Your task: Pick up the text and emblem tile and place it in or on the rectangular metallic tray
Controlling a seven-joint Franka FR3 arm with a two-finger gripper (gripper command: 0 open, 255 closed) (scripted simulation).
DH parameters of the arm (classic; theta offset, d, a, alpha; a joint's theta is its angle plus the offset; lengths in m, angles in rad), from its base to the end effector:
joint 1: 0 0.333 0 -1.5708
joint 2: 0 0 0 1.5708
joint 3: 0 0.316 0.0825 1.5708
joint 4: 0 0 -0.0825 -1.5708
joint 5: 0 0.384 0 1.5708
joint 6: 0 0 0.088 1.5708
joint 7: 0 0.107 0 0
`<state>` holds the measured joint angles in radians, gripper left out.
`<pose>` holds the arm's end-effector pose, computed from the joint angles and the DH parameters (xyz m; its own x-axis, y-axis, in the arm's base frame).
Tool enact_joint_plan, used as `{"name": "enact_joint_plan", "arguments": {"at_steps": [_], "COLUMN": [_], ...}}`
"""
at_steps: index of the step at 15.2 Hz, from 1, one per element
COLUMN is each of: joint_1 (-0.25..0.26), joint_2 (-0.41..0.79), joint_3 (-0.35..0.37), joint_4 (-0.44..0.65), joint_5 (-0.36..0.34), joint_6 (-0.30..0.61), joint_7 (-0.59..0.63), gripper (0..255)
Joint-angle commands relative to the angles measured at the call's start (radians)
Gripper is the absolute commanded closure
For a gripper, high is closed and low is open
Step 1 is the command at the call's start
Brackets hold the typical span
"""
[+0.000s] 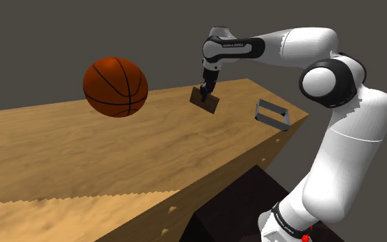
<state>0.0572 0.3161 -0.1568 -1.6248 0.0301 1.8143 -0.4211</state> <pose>0.6359 -0.0514 0.4306 0.9427 0.3114 -0.1199 0.3099 -0.9503 -0.0313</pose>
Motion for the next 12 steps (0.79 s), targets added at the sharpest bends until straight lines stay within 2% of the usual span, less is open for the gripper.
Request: {"name": "enact_joint_plan", "arguments": {"at_steps": [1, 8, 12], "joint_1": [0.000, 0.000, 0.000], "joint_2": [0.000, 0.000, -0.009], "joint_3": [0.000, 0.000, -0.001], "joint_4": [0.000, 0.000, 0.041], "joint_5": [0.000, 0.000, -0.002], "joint_6": [0.000, 0.000, -0.050], "joint_7": [0.000, 0.000, 0.001], "gripper": [255, 255, 255]}}
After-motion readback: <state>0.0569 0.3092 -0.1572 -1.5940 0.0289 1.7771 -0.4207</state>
